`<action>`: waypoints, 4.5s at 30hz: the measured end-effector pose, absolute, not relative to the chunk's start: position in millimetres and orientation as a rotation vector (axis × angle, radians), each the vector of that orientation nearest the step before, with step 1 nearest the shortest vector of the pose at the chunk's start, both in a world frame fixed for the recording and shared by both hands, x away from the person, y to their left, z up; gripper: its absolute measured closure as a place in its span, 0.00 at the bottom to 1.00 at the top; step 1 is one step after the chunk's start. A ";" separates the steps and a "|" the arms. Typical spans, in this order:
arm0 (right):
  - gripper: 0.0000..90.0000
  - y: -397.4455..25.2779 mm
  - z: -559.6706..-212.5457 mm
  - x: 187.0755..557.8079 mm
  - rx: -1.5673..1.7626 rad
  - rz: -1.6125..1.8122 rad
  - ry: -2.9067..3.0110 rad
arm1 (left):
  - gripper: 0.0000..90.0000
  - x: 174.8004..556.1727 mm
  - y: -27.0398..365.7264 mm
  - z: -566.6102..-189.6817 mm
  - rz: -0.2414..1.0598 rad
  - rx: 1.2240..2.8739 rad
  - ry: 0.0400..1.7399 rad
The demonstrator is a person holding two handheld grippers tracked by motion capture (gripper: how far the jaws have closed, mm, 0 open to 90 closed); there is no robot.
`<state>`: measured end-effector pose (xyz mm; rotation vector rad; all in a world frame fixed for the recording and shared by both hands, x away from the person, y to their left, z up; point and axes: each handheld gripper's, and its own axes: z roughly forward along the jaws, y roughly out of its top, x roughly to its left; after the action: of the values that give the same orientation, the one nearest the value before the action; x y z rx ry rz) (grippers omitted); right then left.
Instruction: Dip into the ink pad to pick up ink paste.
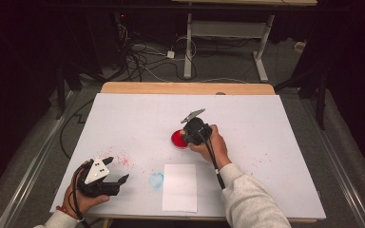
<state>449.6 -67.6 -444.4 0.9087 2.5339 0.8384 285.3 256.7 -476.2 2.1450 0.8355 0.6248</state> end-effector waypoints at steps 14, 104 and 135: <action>0.85 -81.3 -381.6 435.2 0.820 0.975 2.482 | 0.21 284.0 255.9 -474.8 0.638 2.151 0.827; 0.85 -76.6 -388.3 444.6 0.885 0.916 2.461 | 0.20 283.9 251.6 -477.8 0.625 2.176 0.817; 0.85 -62.9 -449.2 455.5 0.913 0.728 2.598 | 0.20 284.6 253.1 -479.1 0.617 2.185 0.820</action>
<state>455.5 -62.9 -449.2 0.9134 2.5975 0.7280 284.6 253.1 -479.1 2.1855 0.8199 0.6167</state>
